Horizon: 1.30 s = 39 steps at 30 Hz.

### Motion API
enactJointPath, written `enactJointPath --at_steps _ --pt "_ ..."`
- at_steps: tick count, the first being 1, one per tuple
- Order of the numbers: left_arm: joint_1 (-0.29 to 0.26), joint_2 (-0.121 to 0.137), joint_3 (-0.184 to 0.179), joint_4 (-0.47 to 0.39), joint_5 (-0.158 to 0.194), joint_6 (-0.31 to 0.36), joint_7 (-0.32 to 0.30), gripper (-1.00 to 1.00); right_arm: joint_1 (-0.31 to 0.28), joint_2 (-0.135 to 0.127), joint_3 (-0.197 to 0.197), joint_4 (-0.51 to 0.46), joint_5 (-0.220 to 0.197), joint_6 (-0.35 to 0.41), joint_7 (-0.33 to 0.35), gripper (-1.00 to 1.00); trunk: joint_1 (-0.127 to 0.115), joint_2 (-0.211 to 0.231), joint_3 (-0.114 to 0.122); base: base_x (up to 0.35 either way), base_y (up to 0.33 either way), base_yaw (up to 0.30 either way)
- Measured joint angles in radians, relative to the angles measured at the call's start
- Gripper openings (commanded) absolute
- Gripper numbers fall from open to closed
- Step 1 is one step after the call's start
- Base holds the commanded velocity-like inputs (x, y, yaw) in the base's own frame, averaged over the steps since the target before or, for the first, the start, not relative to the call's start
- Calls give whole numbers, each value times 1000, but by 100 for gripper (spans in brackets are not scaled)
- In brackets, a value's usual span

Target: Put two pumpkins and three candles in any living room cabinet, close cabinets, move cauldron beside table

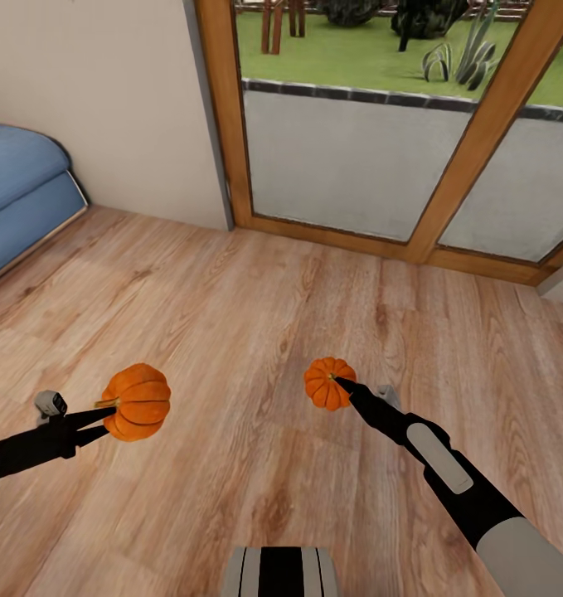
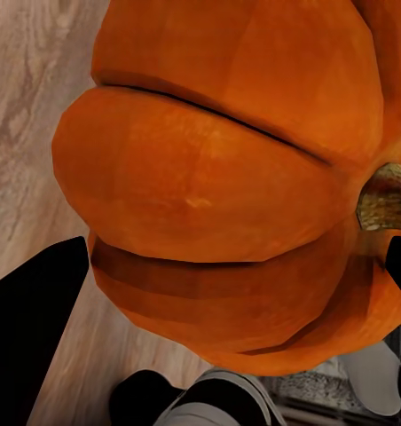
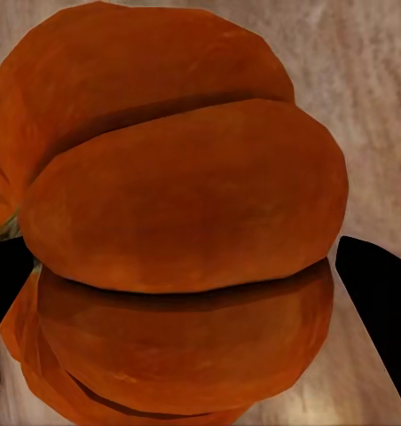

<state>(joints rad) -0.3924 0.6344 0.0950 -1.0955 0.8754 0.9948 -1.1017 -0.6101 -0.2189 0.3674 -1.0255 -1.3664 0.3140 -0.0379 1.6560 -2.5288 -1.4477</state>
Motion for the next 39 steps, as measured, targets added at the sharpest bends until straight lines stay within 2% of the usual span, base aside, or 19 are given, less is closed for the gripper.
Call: enactJointPath --at_steps 16,24,39 --pt "0 -2 -10 -16 -2 -2 3 -100 0 -3 0 0 0 1 0 -100 -7 4 62 0 0 2" --pt "0 -1 -10 -17 -1 -2 3 -100 0 -1 0 0 0 -1 0 -100 -11 6 94 0 0 163" --pt "1 -1 -11 -17 -8 -6 3 -100 0 1 0 2 3 0 1 -100 -11 6 102 0 0 256"
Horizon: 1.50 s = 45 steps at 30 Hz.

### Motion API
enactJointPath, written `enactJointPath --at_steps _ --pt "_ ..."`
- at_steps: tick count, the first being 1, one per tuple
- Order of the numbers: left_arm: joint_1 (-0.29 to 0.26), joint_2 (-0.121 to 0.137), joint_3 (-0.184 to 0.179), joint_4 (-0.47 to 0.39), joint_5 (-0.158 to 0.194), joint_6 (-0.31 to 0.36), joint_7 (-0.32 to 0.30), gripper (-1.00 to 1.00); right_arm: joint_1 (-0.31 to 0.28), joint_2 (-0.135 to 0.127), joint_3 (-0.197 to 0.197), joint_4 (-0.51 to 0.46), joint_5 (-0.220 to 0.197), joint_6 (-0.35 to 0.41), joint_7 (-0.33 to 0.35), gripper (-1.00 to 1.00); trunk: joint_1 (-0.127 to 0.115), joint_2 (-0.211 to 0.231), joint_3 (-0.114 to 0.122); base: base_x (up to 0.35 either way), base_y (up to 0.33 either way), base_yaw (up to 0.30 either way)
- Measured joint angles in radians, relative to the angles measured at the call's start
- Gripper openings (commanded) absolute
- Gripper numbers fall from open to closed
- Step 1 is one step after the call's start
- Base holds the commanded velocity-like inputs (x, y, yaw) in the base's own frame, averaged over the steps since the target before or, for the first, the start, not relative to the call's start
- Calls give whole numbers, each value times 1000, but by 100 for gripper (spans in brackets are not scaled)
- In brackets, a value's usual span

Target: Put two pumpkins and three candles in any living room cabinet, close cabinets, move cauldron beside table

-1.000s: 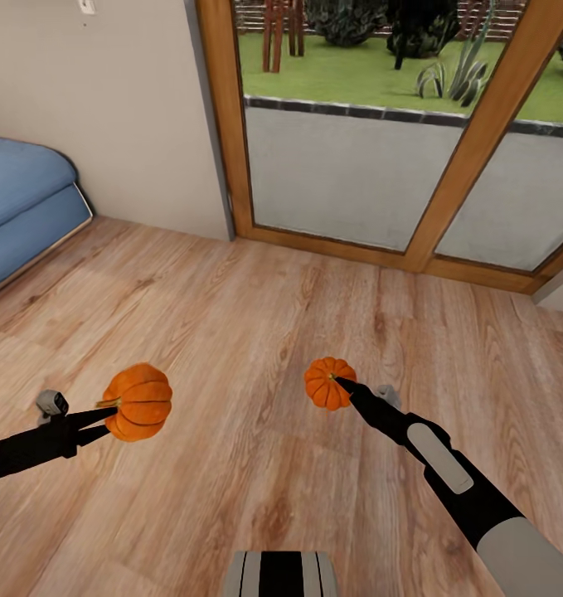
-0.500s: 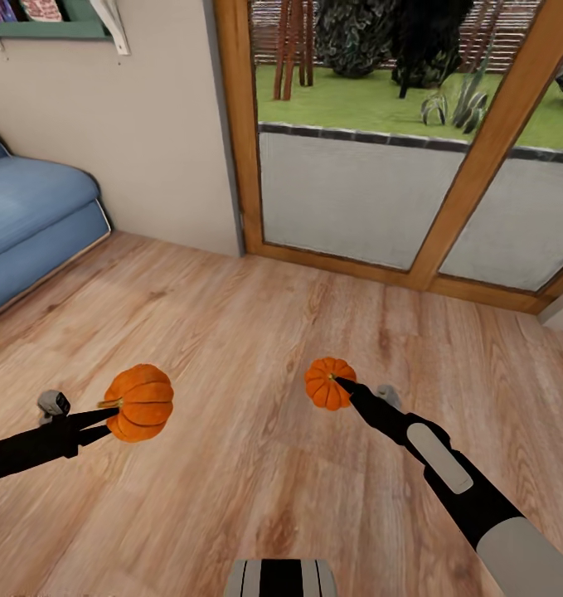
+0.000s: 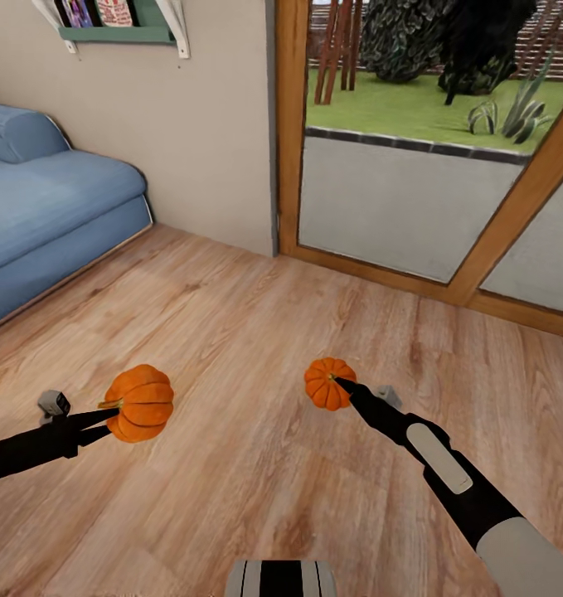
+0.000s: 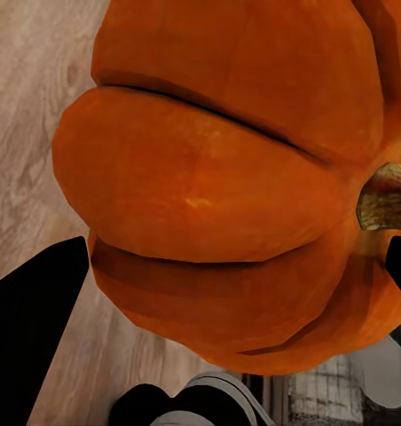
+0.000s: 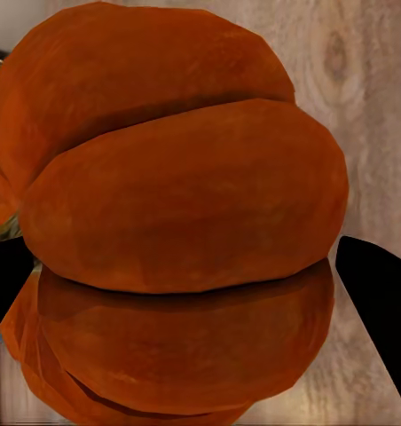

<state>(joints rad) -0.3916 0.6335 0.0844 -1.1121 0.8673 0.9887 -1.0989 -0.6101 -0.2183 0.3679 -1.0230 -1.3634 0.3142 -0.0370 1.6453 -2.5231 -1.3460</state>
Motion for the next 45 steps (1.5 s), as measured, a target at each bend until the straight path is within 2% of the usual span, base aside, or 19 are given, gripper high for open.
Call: enactJointPath --at_steps 4,13,23,33,42,45 --pt "-1 -2 -6 -15 6 4 0 -100 0 -2 0 -1 -1 0 0 -100 0 0 1 -44 -148 36" --pt "-1 -2 -13 -40 -6 0 3 -100 0 -2 -1 -1 0 0 0 -100 0 0 1 -17 -281 -18" --pt "-1 -1 -14 -41 -8 -3 3 -100 0 -2 0 -2 1 0 -1 -100 1 0 2 -219 -215 -144" --pt "1 -1 -12 -39 1 3 2 -100 0 -3 0 -2 -1 0 0 -100 0 0 2 -58 -40 -5" --pt "0 -1 -19 -40 6 6 -1 -100 0 -2 -1 -2 -3 0 0 -100 -4 2 39 0 0 28" --pt "0 -1 -52 -39 5 9 0 -100 0 -2 -1 -1 -3 -1 1 -100 -6 3 50 0 0 2"
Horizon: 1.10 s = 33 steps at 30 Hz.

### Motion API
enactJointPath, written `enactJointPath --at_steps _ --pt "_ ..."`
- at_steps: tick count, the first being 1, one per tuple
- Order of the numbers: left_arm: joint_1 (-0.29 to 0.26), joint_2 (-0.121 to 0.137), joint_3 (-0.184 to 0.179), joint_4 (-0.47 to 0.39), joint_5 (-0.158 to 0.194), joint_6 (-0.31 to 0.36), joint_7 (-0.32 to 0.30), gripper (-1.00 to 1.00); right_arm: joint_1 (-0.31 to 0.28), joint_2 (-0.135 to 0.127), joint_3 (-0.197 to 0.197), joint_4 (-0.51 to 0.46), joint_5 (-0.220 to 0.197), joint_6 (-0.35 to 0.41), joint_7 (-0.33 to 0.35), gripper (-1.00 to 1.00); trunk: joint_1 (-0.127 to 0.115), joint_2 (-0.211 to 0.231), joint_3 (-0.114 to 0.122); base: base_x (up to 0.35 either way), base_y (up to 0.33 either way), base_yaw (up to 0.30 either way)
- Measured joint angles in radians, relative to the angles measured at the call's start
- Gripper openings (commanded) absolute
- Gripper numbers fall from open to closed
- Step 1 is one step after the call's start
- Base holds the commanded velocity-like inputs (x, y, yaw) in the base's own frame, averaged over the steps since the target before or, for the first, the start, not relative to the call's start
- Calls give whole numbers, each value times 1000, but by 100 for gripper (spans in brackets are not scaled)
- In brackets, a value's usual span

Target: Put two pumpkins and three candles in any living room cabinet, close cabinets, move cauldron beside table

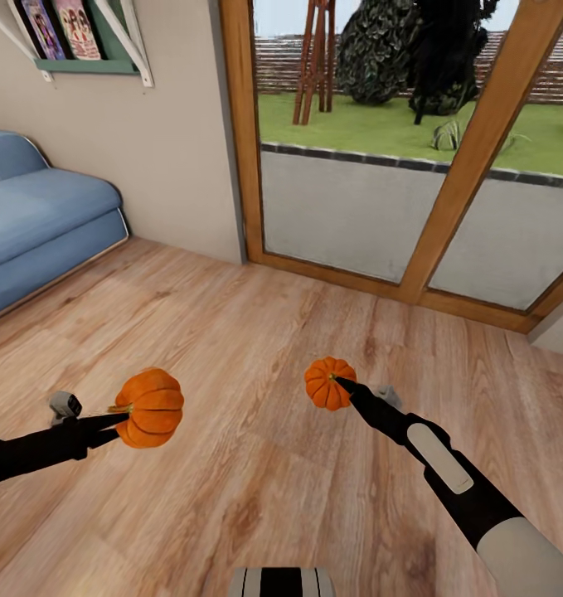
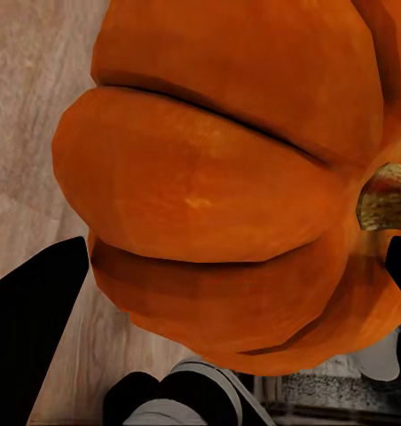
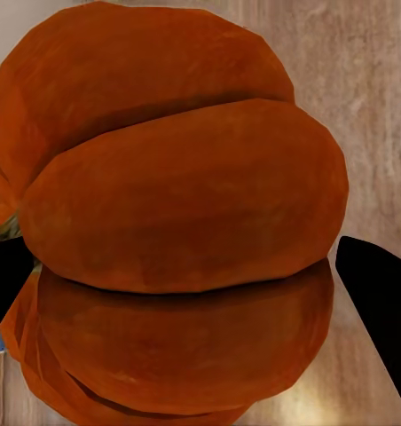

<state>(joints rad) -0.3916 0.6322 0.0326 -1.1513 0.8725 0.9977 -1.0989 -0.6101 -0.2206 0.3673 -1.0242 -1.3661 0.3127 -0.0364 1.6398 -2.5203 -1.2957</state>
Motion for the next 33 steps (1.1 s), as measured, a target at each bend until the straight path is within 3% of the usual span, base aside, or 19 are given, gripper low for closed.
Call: enactJointPath --at_steps 3,16,21,26,33 --pt "-1 1 -20 1 0 -2 2 -100 0 0 0 0 0 0 0 -100 -1 1 12 0 0 0" --pt "-4 0 -34 11 -2 -2 21 -100 0 -5 0 1 -1 -2 11 -100 -7 4 67 0 0 0" --pt "-5 -3 -38 12 -7 -4 108 -100 0 -5 0 1 -1 -2 10 -100 -9 5 94 0 0 0" --pt "-5 -8 -39 11 -1 -1 147 -100 0 -5 0 1 -1 -3 10 -100 -12 6 121 0 0 0" --pt "-7 -24 -40 -1 -2 -1 270 -100 0 -2 0 1 -1 -2 9 -100 -15 8 159 0 0 0"
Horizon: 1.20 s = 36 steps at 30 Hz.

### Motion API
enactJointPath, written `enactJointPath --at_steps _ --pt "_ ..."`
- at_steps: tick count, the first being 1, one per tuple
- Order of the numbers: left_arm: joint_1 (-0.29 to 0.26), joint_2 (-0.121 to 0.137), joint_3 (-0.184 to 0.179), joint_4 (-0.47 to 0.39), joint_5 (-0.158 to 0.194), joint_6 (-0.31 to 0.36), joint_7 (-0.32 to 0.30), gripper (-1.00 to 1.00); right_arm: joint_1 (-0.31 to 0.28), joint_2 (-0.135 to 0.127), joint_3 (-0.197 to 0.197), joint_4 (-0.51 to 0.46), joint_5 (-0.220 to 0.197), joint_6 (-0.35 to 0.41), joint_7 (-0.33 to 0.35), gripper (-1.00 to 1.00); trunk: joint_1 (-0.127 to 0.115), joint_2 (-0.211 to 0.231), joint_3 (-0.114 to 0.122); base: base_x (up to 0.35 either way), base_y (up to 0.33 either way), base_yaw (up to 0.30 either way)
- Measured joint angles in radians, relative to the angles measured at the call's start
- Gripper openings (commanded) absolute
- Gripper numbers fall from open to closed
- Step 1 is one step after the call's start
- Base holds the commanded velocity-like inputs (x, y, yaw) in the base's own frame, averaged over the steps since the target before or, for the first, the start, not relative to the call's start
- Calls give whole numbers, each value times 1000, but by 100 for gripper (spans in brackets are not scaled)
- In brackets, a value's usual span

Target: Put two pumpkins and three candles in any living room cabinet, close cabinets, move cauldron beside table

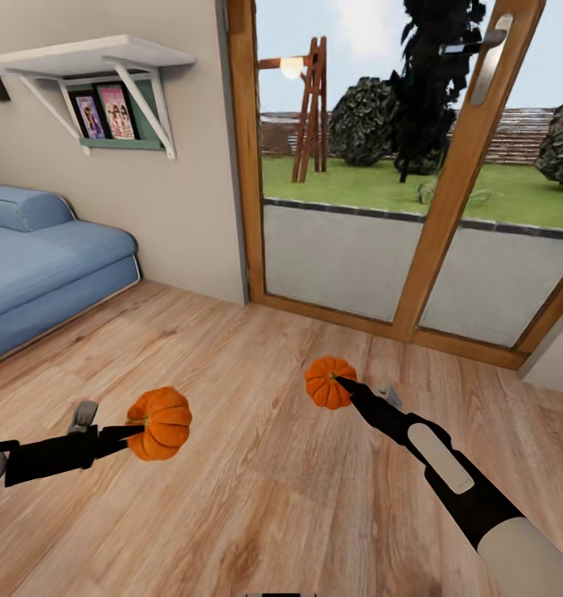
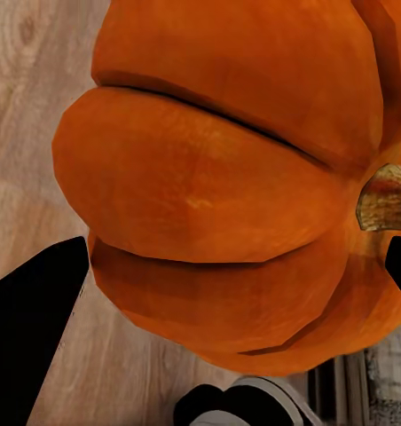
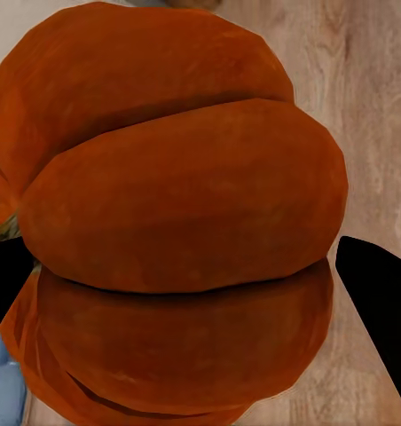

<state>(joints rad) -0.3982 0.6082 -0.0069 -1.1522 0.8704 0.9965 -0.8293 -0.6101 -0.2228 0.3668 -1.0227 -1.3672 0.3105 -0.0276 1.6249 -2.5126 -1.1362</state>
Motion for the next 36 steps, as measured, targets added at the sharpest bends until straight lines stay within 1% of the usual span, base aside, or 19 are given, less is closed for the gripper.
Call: enactJointPath --at_steps 6,7,10,13,17,22,25,27,33,36 --pt "-1 -6 0 -3 -1 -3 66 -100 0 2 0 -1 0 0 0 -100 -3 1 33 0 0 0" --pt "-1 -13 0 -6 -2 -3 82 -100 0 2 0 -1 0 1 0 -100 -3 2 38 0 0 0" --pt "-1 -48 0 -32 0 -3 162 -100 0 1 -1 -1 0 2 0 -100 -4 2 53 0 0 0" --pt "-1 -64 1 -47 3 -3 204 -100 0 1 -2 -1 1 3 0 -100 -6 3 64 0 0 0" --pt "-1 -69 3 -52 10 -3 218 -100 0 2 -17 0 1 9 0 -100 -8 4 75 0 0 0" --pt "0 -70 7 -53 15 -3 218 -100 0 1 -20 0 1 12 0 -100 -10 5 87 0 0 0" --pt "1 -69 14 -54 17 -4 214 -100 0 1 -20 1 2 13 0 -100 -10 5 82 0 0 0" --pt "1 -68 15 -55 29 -4 213 -100 0 1 -21 1 2 14 0 -100 -10 5 78 0 0 0" --pt "1 -68 12 -89 43 -2 212 -100 0 2 -21 0 1 15 0 -100 -13 7 92 0 0 0" --pt "1 -68 11 -95 38 -4 212 -100 0 1 -21 0 1 15 0 -100 -14 7 98 0 0 0"
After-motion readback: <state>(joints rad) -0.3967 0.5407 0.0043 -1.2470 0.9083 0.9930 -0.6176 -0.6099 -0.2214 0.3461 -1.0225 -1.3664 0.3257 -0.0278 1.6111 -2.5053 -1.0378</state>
